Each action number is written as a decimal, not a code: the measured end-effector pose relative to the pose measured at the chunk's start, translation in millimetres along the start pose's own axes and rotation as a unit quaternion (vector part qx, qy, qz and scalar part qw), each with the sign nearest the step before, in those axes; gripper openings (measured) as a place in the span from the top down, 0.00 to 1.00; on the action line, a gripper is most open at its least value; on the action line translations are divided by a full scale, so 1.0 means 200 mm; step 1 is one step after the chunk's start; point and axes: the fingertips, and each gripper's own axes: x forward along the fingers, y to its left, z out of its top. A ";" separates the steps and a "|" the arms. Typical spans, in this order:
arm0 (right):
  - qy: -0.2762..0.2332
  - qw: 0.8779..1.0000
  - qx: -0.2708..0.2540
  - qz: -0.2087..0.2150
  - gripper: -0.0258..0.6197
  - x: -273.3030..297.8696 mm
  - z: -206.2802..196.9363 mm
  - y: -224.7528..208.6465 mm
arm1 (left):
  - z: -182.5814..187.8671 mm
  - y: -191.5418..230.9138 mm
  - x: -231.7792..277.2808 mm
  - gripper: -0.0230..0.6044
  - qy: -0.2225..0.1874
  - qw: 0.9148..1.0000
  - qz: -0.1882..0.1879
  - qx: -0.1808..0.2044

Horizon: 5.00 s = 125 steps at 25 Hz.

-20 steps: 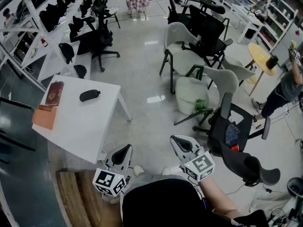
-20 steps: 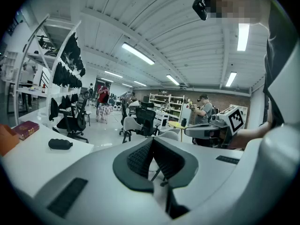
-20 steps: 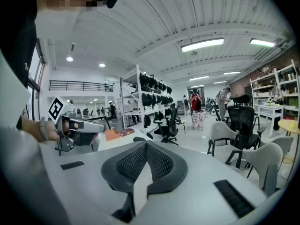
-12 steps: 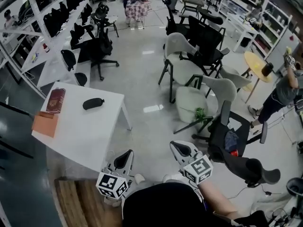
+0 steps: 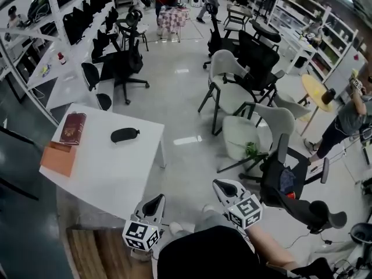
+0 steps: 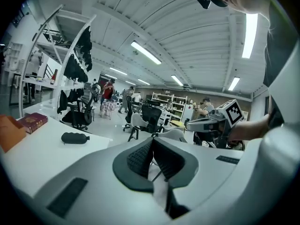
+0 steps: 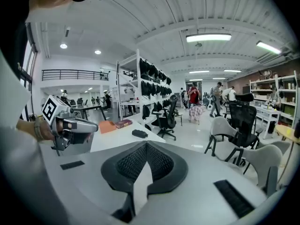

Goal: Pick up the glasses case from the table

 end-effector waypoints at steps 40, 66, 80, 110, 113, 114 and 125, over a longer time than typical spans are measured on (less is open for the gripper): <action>0.045 0.963 -0.053 0.260 0.92 1.91 0.67 -0.72 | 0.38 1.36 1.00 0.93 0.070 0.968 0.237 -0.039; 0.136 0.987 0.010 0.084 0.92 2.19 0.50 -0.64 | -0.48 2.17 1.18 0.47 0.388 0.874 -0.110 0.271; 0.157 0.985 0.030 0.062 0.92 2.10 0.40 -0.76 | -0.66 2.26 1.30 0.41 0.442 0.826 -0.134 0.323; 0.096 0.942 -0.036 0.321 0.92 2.35 0.71 -0.37 | -0.10 2.10 0.87 0.41 0.316 0.918 0.239 0.032; 0.094 0.928 -0.056 0.357 0.92 2.36 0.75 -0.27 | -0.02 2.02 0.77 0.41 0.276 0.917 0.287 0.003; 0.093 0.923 -0.061 0.368 0.92 2.36 0.76 -0.24 | 0.01 1.99 0.74 0.41 0.262 0.917 0.300 -0.007; 0.074 0.863 -0.123 0.484 0.92 2.31 0.88 0.11 | 0.24 1.76 0.38 0.41 0.108 0.889 0.439 -0.078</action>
